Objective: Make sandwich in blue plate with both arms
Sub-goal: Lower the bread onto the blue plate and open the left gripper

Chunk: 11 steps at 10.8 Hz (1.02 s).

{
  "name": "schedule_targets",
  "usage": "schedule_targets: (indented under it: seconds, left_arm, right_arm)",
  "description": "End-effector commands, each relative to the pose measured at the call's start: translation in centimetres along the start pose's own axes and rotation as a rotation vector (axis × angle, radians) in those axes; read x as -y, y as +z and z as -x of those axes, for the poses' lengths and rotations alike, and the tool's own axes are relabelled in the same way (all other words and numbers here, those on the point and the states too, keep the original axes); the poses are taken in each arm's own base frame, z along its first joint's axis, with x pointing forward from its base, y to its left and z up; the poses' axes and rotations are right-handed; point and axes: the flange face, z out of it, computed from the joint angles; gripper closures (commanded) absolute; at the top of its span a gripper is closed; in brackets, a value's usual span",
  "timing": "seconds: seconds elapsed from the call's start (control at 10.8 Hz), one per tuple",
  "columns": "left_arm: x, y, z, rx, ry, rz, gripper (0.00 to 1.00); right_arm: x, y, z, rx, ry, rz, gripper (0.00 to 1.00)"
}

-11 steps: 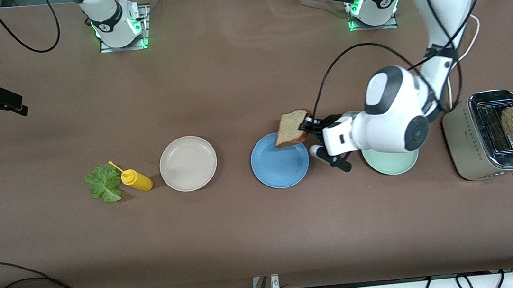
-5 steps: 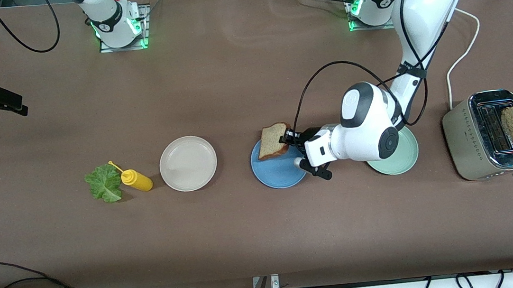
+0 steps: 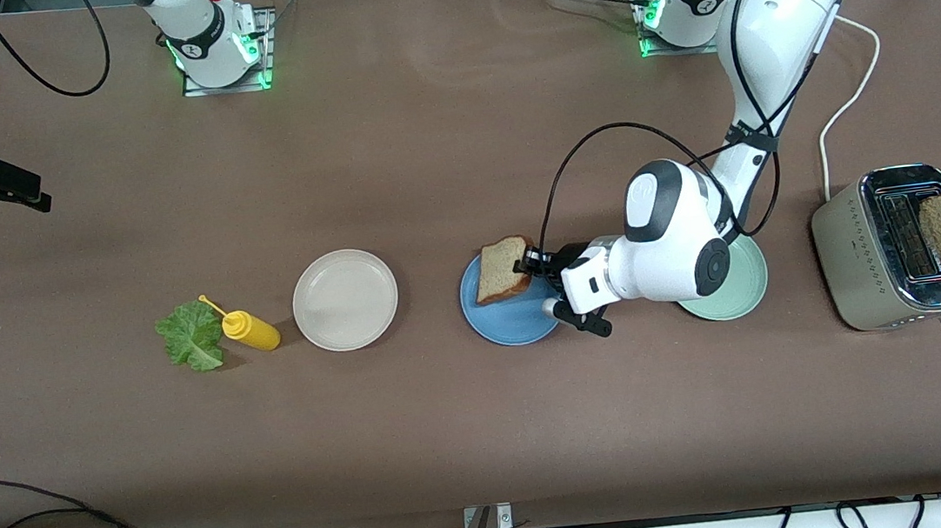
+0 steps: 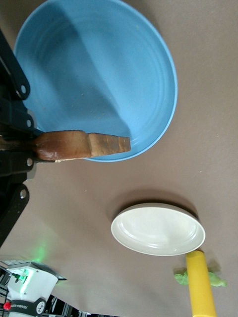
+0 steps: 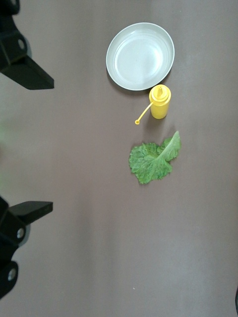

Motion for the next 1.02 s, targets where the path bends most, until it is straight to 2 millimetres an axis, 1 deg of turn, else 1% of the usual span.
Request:
schedule_targets:
  seconds: [0.0, 0.19, 0.28, 0.37, 0.56, 0.65, 0.74, 0.93]
  left_arm:
    - [1.0, 0.7, -0.8, -0.024, -0.003, 0.018, 1.00]
    - [1.1, 0.7, -0.8, -0.023, 0.000, 0.017, 1.00]
    - [1.6, 0.5, -0.8, -0.025, -0.002, 0.010, 0.60]
    - [2.0, 0.0, -0.8, -0.031, -0.005, 0.006, 0.01]
    - [2.2, -1.3, -0.9, -0.039, 0.003, -0.017, 0.00]
    - [2.0, -2.0, -0.8, -0.042, 0.022, -0.046, 0.00]
    - [3.0, -3.3, -0.9, -0.049, 0.028, -0.077, 0.00]
    - [3.1, -7.1, -0.3, -0.035, 0.055, -0.139, 0.00]
  right_arm:
    - [0.0, -0.7, 0.2, -0.002, -0.013, -0.020, 0.00]
    - [0.1, -0.7, 0.2, -0.001, -0.015, -0.020, 0.00]
    - [0.1, -0.7, 0.2, -0.002, -0.015, -0.020, 0.00]
    - [0.1, -0.7, 0.2, -0.002, -0.015, -0.020, 0.00]
    - [0.0, -0.7, 0.2, -0.002, -0.013, -0.020, 0.00]
    - [0.0, -0.7, 0.2, -0.002, -0.013, -0.020, 0.00]
    - [0.0, -0.7, 0.2, -0.002, -0.013, -0.020, 0.00]
    - [0.0, -0.6, 0.1, 0.000, -0.013, -0.020, 0.00]
